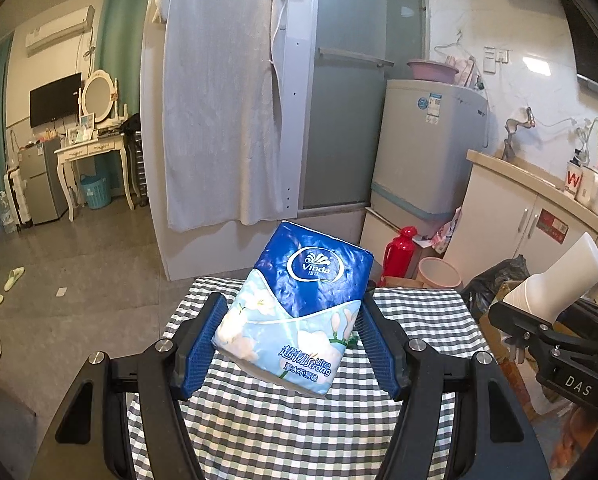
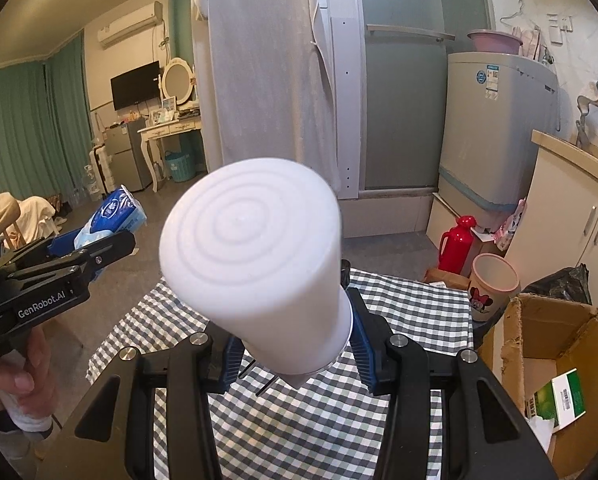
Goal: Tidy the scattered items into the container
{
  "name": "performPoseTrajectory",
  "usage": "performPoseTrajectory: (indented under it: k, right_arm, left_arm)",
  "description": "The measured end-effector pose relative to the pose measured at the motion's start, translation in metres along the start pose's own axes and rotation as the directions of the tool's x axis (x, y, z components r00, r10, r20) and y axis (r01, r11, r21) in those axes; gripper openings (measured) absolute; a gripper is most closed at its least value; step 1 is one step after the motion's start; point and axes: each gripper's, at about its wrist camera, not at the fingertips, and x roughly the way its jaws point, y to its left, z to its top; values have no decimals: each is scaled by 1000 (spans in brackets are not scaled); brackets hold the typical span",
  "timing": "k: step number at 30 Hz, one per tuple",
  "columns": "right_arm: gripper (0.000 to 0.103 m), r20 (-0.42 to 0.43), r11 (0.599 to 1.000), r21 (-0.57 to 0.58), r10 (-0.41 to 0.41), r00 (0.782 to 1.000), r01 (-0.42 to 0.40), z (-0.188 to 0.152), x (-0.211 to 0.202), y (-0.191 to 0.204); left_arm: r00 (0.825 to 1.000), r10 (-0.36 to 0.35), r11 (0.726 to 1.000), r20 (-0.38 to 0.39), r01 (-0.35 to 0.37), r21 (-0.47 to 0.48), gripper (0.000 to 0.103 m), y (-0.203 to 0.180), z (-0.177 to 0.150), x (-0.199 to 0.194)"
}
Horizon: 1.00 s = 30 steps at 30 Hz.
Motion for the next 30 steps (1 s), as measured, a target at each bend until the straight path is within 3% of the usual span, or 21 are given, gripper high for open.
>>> performPoseTrajectory:
  k: [30]
  right_arm:
    - [45,63,988,79,-140,988,134,-2,-55,-55]
  left_arm:
    - [993,-119,991,28,117,69,67,-68,13,-9]
